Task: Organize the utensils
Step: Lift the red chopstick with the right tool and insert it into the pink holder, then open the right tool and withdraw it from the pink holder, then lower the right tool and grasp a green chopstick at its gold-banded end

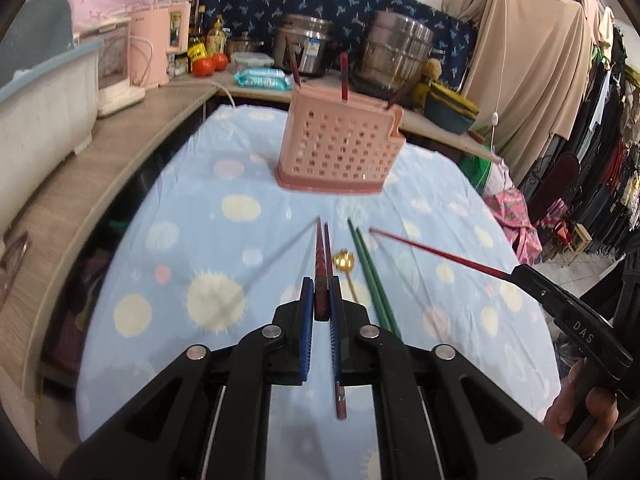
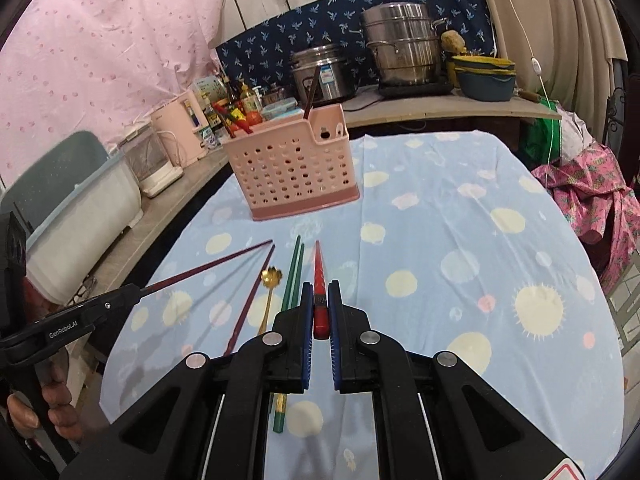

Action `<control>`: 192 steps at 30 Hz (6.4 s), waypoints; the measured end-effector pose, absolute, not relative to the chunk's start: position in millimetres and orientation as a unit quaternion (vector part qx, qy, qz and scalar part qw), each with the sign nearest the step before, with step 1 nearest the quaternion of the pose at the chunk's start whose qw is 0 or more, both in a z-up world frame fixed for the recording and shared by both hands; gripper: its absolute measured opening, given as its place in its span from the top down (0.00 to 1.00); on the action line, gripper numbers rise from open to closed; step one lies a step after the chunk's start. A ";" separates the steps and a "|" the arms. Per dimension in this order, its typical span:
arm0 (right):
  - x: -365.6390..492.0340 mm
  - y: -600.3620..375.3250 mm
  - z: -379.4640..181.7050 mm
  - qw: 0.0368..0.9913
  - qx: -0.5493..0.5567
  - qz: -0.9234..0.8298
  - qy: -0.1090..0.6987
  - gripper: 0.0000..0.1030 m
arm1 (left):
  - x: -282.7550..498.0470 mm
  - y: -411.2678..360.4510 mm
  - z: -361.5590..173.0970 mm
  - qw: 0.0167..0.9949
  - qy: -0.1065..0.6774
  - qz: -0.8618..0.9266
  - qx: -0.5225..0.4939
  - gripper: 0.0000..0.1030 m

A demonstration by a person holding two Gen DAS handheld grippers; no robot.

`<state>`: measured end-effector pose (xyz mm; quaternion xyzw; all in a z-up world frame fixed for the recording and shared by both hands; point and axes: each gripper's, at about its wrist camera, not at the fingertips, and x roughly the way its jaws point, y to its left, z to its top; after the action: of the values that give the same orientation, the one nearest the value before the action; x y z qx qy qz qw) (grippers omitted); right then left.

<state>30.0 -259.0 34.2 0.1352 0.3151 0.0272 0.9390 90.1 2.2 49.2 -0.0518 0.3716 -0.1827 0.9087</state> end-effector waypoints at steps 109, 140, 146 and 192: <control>194.6 -255.0 107.5 0.961 0.133 0.053 0.238 0.80 | 238.0 -9.3 122.5 0.949 0.280 -0.126 -0.065 0.67; 58.9 -204.0 -33.9 0.907 0.084 0.076 0.404 0.80 | 134.2 -21.0 -21.1 0.891 0.434 -0.130 -0.003 0.67; 43.4 -196.9 -53.8 0.894 0.096 0.082 0.429 0.80 | 117.8 -24.7 -38.3 0.879 0.455 -0.141 -0.006 0.67; 23.4 -212.6 -67.0 0.887 0.113 0.066 0.443 0.92 | 65.2 -37.9 -59.6 0.854 0.483 -0.192 0.009 0.88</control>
<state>23.4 -212.6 -67.0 0.1131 0.4429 0.0665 0.8869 65.2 -37.9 -59.6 0.0090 0.4828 -0.1922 0.8544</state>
